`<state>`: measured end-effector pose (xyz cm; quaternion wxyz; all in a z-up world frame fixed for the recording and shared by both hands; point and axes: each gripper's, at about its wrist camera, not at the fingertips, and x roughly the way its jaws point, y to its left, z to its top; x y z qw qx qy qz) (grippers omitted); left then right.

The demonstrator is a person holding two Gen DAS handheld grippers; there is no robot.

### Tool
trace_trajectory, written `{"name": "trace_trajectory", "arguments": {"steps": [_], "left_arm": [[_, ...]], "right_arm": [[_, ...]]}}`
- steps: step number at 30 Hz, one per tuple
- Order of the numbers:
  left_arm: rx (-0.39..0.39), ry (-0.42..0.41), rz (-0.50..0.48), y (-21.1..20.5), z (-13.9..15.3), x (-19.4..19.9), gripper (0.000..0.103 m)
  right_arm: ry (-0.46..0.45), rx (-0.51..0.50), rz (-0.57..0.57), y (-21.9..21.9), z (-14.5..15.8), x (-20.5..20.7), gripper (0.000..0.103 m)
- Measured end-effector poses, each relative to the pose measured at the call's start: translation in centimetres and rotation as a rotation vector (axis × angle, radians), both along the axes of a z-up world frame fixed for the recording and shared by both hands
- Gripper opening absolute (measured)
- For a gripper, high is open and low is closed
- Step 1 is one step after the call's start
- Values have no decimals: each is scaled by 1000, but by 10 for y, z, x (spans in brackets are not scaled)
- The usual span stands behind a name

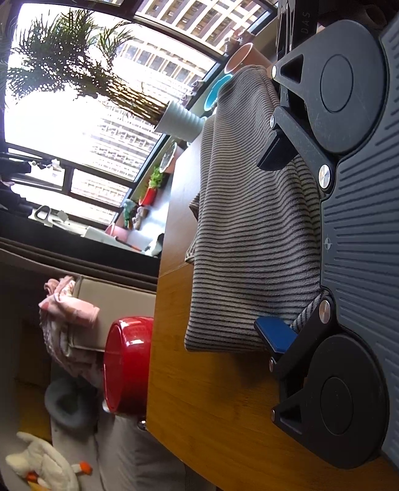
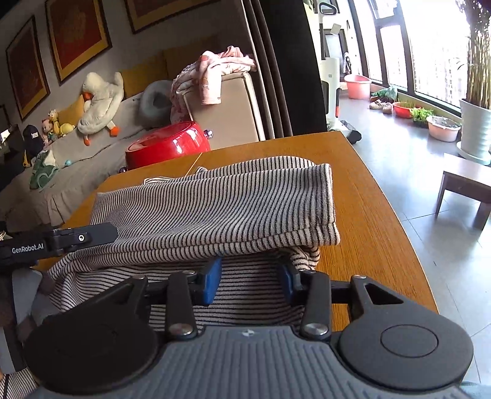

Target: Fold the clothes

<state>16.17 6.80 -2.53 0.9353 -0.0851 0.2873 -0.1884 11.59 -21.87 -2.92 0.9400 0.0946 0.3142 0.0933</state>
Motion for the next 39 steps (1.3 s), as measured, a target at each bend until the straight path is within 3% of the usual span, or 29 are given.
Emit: {"name": "trace_trajectory", "arguments": {"steps": [7,11,15,17,19,21,24,25,27,30,33,37,39], "left_arm": [[-89,27,9,14,-4,8,103],[-92,29,6,15,-2,5,103],[-76,27,-10,24,23,-4,103],[-107,23,-18,27,38,0,102],[-130,78,-28,24,43,14,97],[-91,151,-33,17,37,32,77],[54,149,43,24,26,43,69],[79,147,73,32,26,45,71],[104,149,133,52,28,48,77],[-4,195,96,71,35,59,89],[-104,242,3,59,35,73,95],[-28,268,1,29,20,91,96],[-26,263,16,25,12,94,95]], "right_arm": [[4,-97,73,8,2,18,44],[3,-109,75,8,3,18,44],[-25,-147,97,1,19,0,30],[-76,-133,99,-6,37,-3,30],[-99,-80,89,-12,54,13,30],[-85,-40,100,-15,57,39,30],[31,-81,79,-21,30,73,31],[72,-101,68,-26,18,81,34],[64,-69,67,-41,17,79,40],[24,-23,53,-46,34,85,41],[-13,23,85,-40,50,100,48],[32,31,175,-2,43,140,51],[64,29,218,18,36,159,51]]}}
